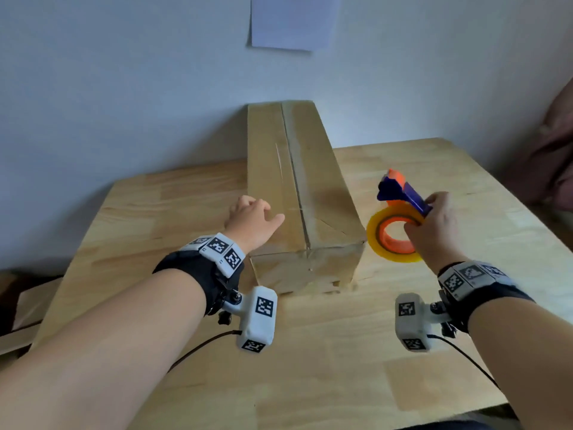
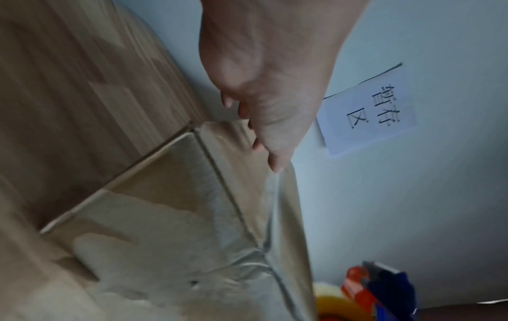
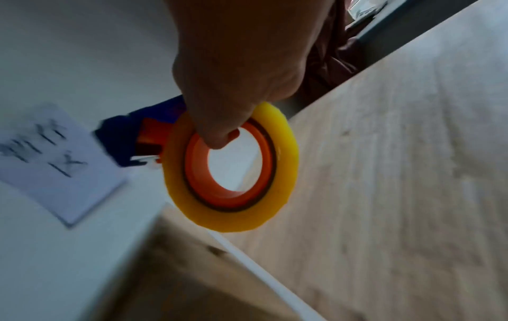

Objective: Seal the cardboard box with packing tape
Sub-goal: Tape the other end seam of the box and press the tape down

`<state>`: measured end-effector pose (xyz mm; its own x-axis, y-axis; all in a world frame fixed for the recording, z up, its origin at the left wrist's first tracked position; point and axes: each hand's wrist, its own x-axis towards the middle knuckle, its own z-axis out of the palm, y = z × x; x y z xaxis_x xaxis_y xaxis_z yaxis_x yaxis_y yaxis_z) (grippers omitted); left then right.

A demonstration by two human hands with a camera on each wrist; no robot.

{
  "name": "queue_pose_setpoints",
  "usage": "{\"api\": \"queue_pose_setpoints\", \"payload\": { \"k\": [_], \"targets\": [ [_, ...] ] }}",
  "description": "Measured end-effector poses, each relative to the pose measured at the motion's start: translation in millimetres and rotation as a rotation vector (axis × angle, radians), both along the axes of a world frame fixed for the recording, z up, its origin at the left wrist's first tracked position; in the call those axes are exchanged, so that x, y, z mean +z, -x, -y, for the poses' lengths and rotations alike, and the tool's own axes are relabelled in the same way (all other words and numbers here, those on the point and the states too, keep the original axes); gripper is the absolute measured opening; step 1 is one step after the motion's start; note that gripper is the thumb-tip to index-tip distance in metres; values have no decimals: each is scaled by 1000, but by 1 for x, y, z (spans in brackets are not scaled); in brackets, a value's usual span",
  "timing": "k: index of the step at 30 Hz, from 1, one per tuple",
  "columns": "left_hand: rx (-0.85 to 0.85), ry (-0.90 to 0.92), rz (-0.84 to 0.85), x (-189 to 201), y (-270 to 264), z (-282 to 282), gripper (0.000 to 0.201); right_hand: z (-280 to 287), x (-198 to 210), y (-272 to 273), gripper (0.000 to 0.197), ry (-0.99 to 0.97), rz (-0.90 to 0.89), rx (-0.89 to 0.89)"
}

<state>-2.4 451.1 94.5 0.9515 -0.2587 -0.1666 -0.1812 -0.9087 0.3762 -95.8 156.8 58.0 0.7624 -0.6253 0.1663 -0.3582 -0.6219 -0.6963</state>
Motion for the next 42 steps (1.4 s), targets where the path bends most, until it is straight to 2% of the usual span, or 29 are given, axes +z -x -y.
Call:
{"api": "queue_pose_setpoints", "payload": {
  "k": [2,5,7,10,12,15,21,25,30,36,39,42],
  "targets": [
    [-84,139,-30,19,4,4,49,-7,35,-8,61,38,99,117],
    [-133,441,-122,50,11,7,60,-28,73,-18,61,74,172,217],
    [-79,650,-225,68,13,8,67,-47,88,-22,59,84,191,292],
    [62,1001,-466,84,13,4,68,-75,94,-27,56,124,179,396],
    [104,1079,-582,88,14,-5,72,-92,93,-27,55,112,159,448],
    [137,1126,-613,86,17,-21,68,-113,90,-24,54,135,146,511],
    [91,1074,-580,81,27,-43,39,-131,85,-20,52,310,113,630],
    [137,1112,-541,82,32,-48,24,-134,86,-17,51,320,97,620],
    [141,1006,-521,87,35,-47,9,-134,89,-11,52,326,97,647],
    [134,872,-453,98,35,-43,10,-129,90,-4,61,328,16,726],
    [61,702,-310,106,35,-39,13,-131,94,-3,64,312,-50,757],
    [2,598,-191,118,31,-37,16,-134,101,-5,71,256,-33,803]
  ]
}}
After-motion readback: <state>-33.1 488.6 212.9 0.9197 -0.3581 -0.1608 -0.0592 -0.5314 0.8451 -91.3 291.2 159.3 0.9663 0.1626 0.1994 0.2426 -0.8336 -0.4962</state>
